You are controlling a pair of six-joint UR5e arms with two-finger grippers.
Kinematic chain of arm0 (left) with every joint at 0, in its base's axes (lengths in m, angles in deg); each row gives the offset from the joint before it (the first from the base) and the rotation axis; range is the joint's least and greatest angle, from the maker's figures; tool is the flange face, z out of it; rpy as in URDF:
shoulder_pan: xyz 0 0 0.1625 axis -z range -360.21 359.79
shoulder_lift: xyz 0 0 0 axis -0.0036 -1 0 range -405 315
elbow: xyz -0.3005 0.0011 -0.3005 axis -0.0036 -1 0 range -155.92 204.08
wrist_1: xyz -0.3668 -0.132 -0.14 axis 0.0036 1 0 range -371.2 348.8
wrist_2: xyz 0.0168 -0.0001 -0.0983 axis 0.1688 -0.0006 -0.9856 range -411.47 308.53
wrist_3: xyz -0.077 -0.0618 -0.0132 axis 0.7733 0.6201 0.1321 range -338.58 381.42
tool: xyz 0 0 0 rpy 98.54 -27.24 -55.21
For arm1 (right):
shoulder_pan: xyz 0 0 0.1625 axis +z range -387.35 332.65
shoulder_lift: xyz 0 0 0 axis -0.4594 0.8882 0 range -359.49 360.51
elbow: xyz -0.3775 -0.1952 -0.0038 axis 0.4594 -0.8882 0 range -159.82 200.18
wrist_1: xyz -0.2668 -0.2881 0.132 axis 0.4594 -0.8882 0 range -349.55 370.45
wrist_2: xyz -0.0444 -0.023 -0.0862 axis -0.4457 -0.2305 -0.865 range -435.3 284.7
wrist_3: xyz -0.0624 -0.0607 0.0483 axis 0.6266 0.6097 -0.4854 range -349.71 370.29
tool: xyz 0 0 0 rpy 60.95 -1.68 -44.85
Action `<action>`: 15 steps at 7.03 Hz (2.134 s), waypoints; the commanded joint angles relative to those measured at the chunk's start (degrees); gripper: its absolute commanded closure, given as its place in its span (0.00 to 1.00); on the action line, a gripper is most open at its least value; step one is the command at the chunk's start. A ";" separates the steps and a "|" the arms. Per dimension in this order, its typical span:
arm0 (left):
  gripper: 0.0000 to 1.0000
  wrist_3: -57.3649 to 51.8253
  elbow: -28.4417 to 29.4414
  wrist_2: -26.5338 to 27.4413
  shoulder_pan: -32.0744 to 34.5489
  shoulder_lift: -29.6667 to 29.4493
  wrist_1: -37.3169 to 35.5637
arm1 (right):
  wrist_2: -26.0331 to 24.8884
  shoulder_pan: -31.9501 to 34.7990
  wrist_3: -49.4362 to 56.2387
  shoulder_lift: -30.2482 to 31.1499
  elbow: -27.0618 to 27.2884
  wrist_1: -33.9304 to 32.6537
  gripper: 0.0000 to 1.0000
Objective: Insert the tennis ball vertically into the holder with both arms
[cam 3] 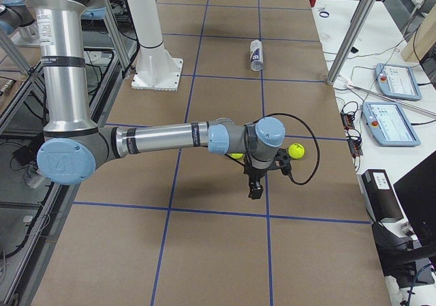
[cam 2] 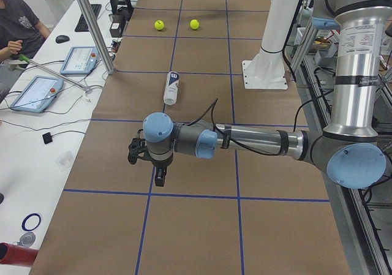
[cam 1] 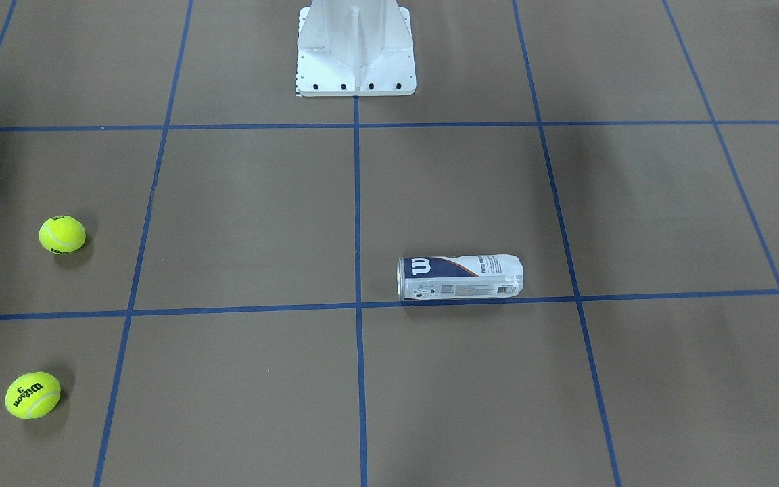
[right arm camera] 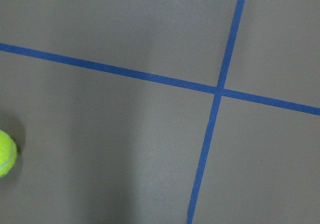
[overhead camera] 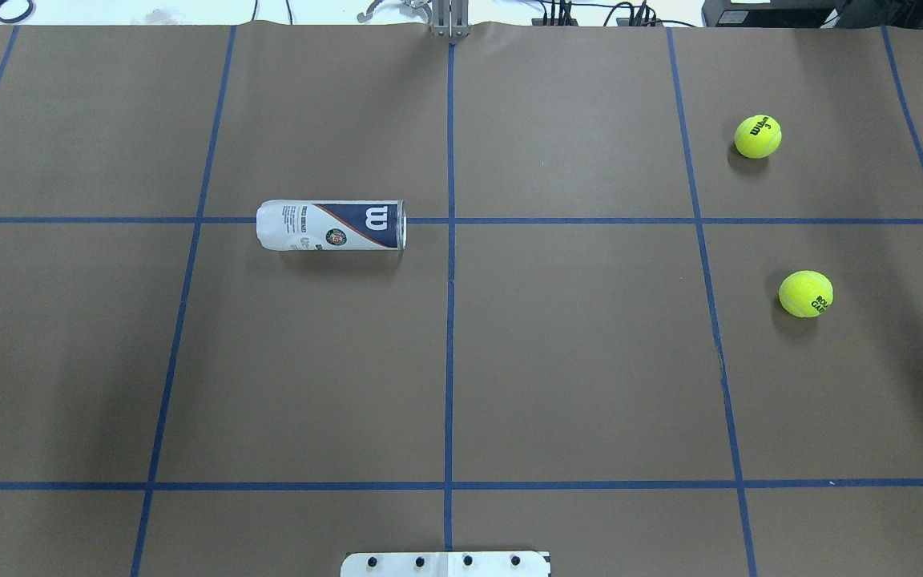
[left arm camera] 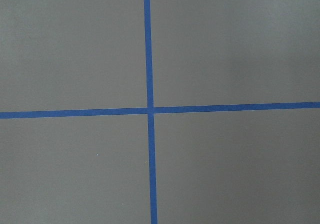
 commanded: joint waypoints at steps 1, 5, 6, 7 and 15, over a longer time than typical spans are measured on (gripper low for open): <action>0.00 -0.08 -0.11 -0.29 0.00 0.10 -0.09 | -0.24 0.08 -0.08 0.09 0.01 0.00 0.00; 0.00 -0.09 -0.02 -0.65 -0.18 1.85 0.61 | -0.15 0.09 -0.17 0.09 0.63 0.00 0.00; 0.00 0.09 -0.29 -0.65 -0.09 1.85 0.53 | -0.15 0.09 -0.17 0.09 0.63 0.00 0.00; 0.00 -0.26 -0.11 -0.65 -0.18 1.85 0.70 | -0.15 0.09 -0.34 0.18 0.63 0.00 0.00; 0.01 -0.52 -9.78 1.53 -29.58 -14.00 12.83 | -0.06 0.09 -1.05 0.79 0.46 0.00 0.00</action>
